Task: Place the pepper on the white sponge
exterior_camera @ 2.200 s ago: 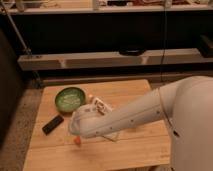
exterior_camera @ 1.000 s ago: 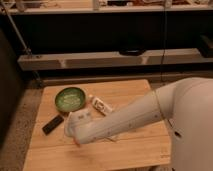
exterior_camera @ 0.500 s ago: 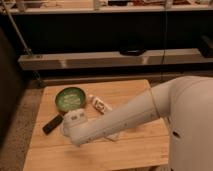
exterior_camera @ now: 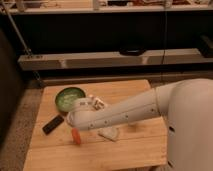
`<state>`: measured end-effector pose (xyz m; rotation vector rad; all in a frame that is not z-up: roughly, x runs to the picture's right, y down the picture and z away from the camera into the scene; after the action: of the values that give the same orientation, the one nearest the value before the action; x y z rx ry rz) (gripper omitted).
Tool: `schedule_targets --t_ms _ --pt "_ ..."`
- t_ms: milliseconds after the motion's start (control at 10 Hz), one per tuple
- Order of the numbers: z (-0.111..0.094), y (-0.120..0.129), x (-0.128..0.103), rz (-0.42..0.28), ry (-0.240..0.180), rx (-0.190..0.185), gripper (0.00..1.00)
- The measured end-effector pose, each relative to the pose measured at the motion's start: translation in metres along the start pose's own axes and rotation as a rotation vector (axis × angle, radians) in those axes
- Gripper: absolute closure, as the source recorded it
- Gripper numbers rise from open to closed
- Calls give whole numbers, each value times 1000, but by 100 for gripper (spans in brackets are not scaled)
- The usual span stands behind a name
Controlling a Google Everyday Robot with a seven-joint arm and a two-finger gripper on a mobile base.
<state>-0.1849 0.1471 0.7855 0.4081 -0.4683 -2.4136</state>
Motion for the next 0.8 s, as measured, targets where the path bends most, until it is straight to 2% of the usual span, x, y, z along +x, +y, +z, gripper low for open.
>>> schedule_targets --t_ms 100,200,400,500,800 --pt "6 7 -5 38 -24 -5 20" --pt "11 9 -6 36 -68 -25 20" --pt "15 -3 -9 -29 -134 -67 20" --pt "15 -6 -22 -45 -169 -75 20" --pt "19 -29 -38 -76 -195 -15 20"
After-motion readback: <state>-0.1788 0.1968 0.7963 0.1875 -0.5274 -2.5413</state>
